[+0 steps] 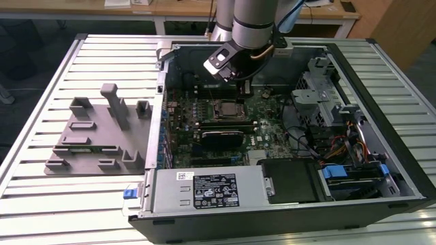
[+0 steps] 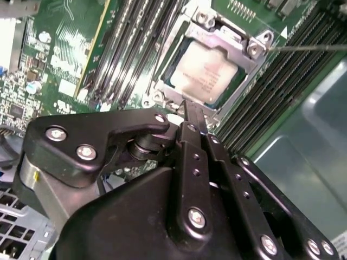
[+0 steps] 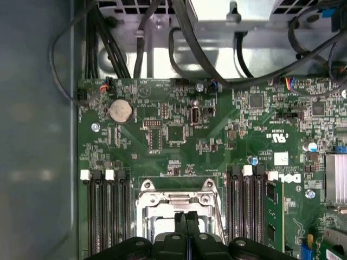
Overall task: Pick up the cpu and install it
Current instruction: 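Close the cpu cover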
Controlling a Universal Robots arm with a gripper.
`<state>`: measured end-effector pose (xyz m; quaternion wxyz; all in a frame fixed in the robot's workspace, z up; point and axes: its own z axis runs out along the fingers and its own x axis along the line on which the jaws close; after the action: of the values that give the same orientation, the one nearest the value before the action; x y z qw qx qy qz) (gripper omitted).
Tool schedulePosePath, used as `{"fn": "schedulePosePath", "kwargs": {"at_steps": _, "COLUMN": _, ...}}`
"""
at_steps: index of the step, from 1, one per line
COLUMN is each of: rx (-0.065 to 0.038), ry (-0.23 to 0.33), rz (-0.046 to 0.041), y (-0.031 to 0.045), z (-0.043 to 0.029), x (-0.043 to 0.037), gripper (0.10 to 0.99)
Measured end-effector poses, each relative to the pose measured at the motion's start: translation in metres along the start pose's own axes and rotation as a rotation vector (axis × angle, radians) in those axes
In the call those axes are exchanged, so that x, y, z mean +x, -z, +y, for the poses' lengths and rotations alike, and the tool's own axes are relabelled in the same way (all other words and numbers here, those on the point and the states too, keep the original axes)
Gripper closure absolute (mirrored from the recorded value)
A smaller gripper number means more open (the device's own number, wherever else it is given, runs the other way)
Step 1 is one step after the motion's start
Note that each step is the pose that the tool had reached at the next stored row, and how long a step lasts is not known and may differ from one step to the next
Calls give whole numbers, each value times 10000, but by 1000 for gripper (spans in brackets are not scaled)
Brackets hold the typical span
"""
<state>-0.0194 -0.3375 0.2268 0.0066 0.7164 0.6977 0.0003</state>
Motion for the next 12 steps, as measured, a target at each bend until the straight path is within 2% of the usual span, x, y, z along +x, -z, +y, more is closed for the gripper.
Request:
{"fn": "schedulePosePath", "kwargs": {"at_steps": 7, "rx": -46, "ry": 17, "rz": 16, "y": -81, "z": -136, "x": -22, "gripper": 980}}
{"fn": "schedulePosePath", "kwargs": {"at_steps": 10, "rx": -77, "ry": 122, "rz": 55, "y": -93, "z": -156, "x": -22, "gripper": 980}}
{"fn": "schedulePosePath", "kwargs": {"at_steps": 12, "rx": -83, "ry": 393, "rz": 59, "y": -101, "z": -156, "x": -22, "gripper": 980}}
